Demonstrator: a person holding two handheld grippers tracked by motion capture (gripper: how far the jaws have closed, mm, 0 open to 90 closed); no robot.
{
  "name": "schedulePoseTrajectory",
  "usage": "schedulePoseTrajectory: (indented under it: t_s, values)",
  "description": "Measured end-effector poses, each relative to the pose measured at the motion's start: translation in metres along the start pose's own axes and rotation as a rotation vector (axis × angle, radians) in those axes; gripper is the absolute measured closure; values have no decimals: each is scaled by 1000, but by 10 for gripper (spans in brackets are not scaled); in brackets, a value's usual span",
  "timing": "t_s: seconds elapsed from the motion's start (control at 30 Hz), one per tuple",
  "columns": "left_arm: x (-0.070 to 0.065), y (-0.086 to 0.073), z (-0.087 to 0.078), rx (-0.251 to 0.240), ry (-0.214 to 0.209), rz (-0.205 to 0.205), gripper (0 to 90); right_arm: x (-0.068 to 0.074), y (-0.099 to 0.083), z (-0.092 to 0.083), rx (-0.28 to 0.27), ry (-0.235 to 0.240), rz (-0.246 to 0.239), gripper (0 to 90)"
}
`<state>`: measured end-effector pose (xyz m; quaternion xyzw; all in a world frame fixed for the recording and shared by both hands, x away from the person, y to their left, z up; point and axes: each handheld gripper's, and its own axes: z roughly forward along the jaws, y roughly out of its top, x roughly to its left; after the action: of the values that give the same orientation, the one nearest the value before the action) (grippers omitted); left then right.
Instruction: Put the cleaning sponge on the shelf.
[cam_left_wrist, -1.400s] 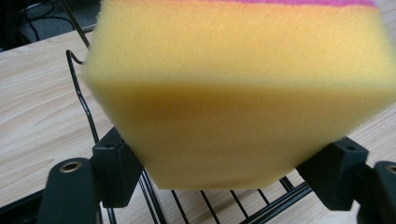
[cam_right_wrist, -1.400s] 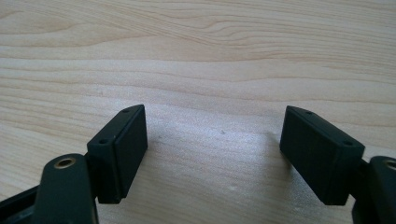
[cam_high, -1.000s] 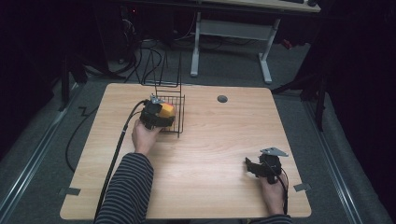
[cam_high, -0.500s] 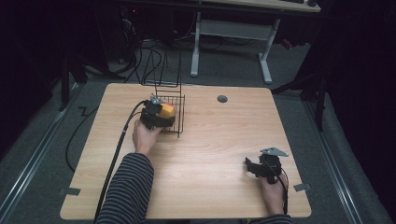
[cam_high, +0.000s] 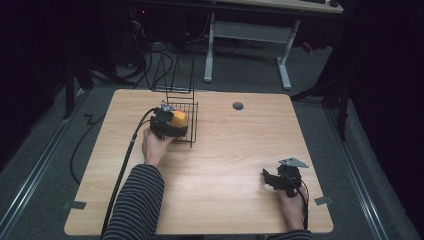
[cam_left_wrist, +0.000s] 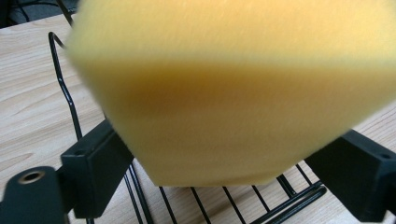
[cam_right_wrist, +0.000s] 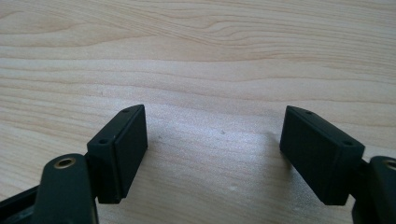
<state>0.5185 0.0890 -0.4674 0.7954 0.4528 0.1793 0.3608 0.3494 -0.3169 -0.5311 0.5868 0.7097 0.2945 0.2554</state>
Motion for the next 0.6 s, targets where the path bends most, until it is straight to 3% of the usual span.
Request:
schedulePoseTrajectory:
  t_s: [0.6]
  values:
    - [-1, 0, -14, 16, -48, 9, 1, 0, 0, 0, 0, 0, 0, 235]
